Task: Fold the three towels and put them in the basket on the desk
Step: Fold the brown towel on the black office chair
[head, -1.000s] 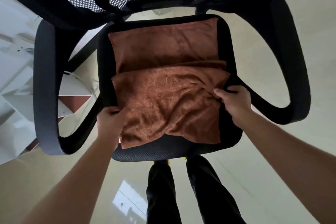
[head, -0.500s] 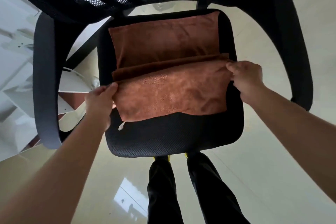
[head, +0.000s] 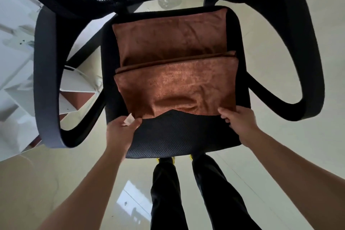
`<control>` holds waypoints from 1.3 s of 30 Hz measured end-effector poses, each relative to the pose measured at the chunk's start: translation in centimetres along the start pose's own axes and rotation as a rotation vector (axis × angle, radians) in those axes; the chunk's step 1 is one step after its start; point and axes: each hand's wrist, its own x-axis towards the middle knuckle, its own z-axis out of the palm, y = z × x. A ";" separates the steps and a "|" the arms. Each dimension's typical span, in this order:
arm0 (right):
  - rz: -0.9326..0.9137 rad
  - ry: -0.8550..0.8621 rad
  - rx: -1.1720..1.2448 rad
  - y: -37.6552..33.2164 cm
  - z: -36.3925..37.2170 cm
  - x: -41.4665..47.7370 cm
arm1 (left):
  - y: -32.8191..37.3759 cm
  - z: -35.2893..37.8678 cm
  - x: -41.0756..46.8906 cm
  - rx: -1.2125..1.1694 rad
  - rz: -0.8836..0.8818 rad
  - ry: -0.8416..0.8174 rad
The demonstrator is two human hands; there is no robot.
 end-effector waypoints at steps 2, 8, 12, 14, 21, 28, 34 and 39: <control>0.041 0.031 0.149 -0.8 -0.6 0.0 | 0.7 -0.4 0.1 -0.239 -0.069 0.026; 0.033 -0.009 0.284 -3.9 -2.2 -1.0 | 3.3 -1.5 -0.3 -0.808 -0.165 -0.106; 0.010 -0.031 0.207 -3.6 -3.3 -2.9 | 2.2 -1.3 -2.4 -0.865 -0.307 -0.023; 0.014 -0.033 0.143 -2.1 -4.2 -3.8 | 1.1 -1.2 -4.1 -0.845 -0.363 0.002; 0.040 0.017 0.039 6.4 -5.6 -8.9 | -7.3 -1.7 -9.6 -0.616 -0.412 -0.100; -0.007 0.097 0.054 15.8 -4.9 -15.1 | -15.6 -3.4 -15.5 -0.620 -0.369 -0.209; -0.010 0.120 0.079 22.4 -5.3 -20.9 | -21.7 -4.8 -21.2 -0.506 -0.373 -0.181; 0.015 0.128 0.078 27.2 -6.6 -24.4 | -25.8 -5.0 -25.1 -0.466 -0.419 -0.256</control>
